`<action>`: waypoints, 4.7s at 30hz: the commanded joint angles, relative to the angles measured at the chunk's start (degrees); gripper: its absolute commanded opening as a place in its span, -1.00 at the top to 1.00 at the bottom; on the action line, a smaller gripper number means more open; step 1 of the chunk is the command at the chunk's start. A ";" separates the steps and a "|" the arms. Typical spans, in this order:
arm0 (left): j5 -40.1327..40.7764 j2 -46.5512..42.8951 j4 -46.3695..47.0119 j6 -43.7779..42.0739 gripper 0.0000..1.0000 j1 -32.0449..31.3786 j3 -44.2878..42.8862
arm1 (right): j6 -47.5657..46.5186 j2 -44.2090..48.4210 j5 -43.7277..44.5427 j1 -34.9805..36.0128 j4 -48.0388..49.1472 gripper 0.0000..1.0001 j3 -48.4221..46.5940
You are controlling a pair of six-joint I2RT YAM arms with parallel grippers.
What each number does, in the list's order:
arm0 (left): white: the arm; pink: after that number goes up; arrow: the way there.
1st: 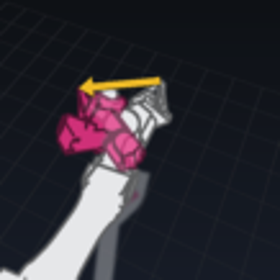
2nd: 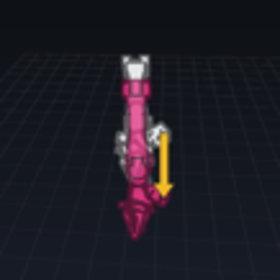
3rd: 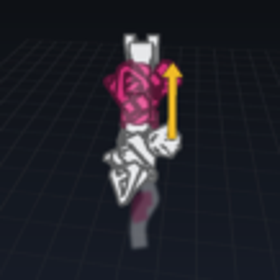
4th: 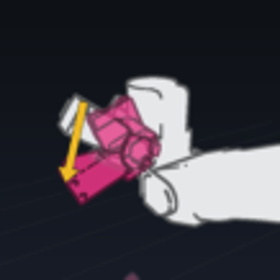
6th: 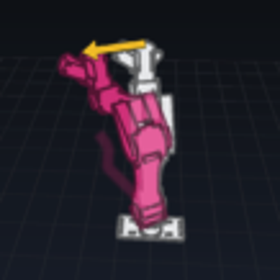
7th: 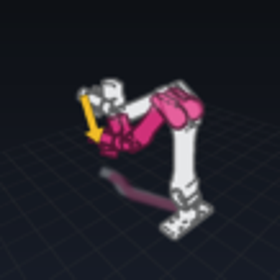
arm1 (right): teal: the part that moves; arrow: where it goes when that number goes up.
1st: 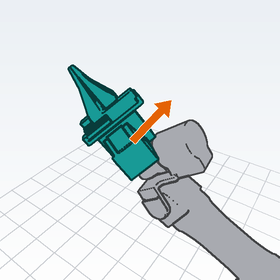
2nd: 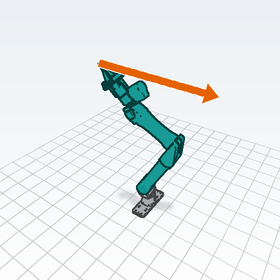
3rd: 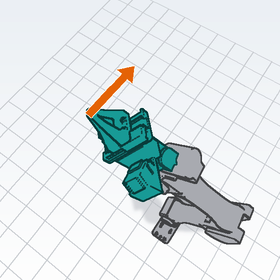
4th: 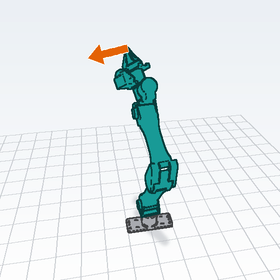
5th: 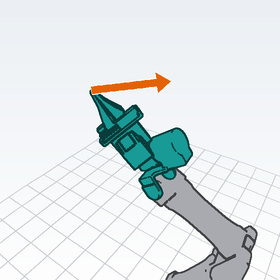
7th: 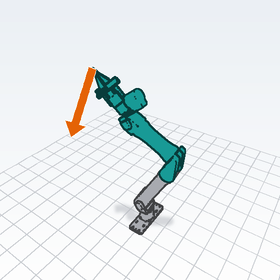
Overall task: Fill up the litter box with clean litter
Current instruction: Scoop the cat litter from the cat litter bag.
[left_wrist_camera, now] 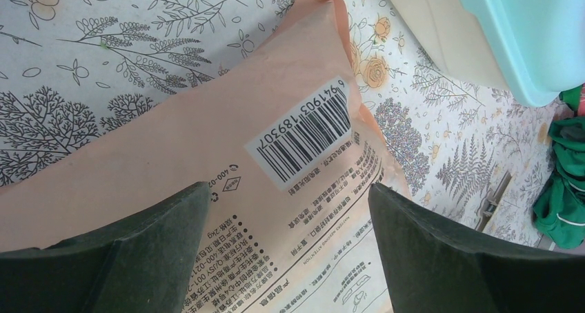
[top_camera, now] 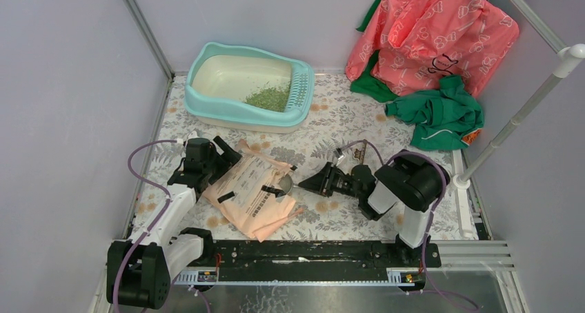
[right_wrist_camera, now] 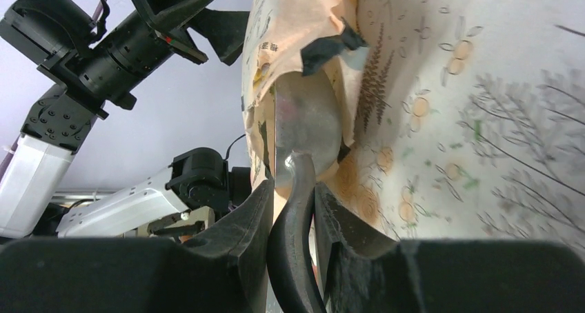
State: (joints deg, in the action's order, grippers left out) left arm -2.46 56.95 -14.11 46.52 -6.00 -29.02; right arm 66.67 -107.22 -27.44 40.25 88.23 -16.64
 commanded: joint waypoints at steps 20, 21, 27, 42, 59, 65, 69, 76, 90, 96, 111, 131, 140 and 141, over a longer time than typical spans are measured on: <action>0.26 -0.64 0.56 -0.73 -0.86 0.22 -0.71 | -0.55 9.99 -5.71 -13.00 9.59 1.00 12.14; 0.14 -0.67 0.52 -0.73 -0.86 0.16 -0.68 | -0.43 9.48 -5.86 -13.00 9.60 1.00 11.67; 0.43 -0.81 0.56 -0.67 -0.86 0.20 -0.52 | 1.96 6.09 -7.74 -13.03 8.97 1.00 7.28; 4.44 -0.52 1.09 0.68 -0.88 0.21 0.80 | -18.81 27.96 0.74 -9.82 -55.26 1.00 -10.37; 15.43 -2.19 -2.80 4.71 -0.97 1.12 2.59 | -22.22 20.90 6.76 -1.72 -70.62 1.00 -26.10; 14.33 -1.14 -0.91 5.04 -0.83 1.08 4.31 | -22.57 18.26 8.87 0.03 -74.39 1.00 -30.48; 13.50 -0.63 0.05 5.07 -0.78 1.08 4.83 | -21.05 15.96 11.02 1.48 -74.18 1.00 -32.56; 10.82 0.44 2.12 4.94 -0.77 1.08 5.87 | -17.55 9.95 14.52 4.24 -66.48 1.00 -33.71; 7.51 1.40 4.76 4.98 -0.76 1.10 7.52 | -9.66 -5.11 15.17 9.45 -40.14 1.00 -32.71; 5.00 2.12 6.63 5.07 -0.75 1.08 8.36 | -4.59 -12.64 9.20 10.14 -17.74 1.00 -30.65; 3.20 -0.79 5.37 5.03 -0.78 1.08 7.24 | 2.14 -16.59 0.00 10.60 2.23 1.00 -30.50; 5.35 -2.37 1.80 3.84 -0.80 1.18 4.16 | 1.70 -2.97 -1.99 3.37 9.25 1.00 -6.48; 5.14 -2.72 2.06 4.01 -0.80 1.20 4.49 | -0.25 4.27 -2.14 -1.88 9.51 1.00 5.01; 5.03 -2.72 2.14 4.01 -0.80 1.25 4.56 | -0.30 5.08 -2.03 -2.51 9.51 1.00 5.97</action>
State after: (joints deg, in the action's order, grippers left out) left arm 2.92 54.98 -11.62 50.59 -4.51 -23.46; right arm 67.81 -106.50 -28.18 39.81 87.55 -13.41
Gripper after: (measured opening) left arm 0.896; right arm 0.316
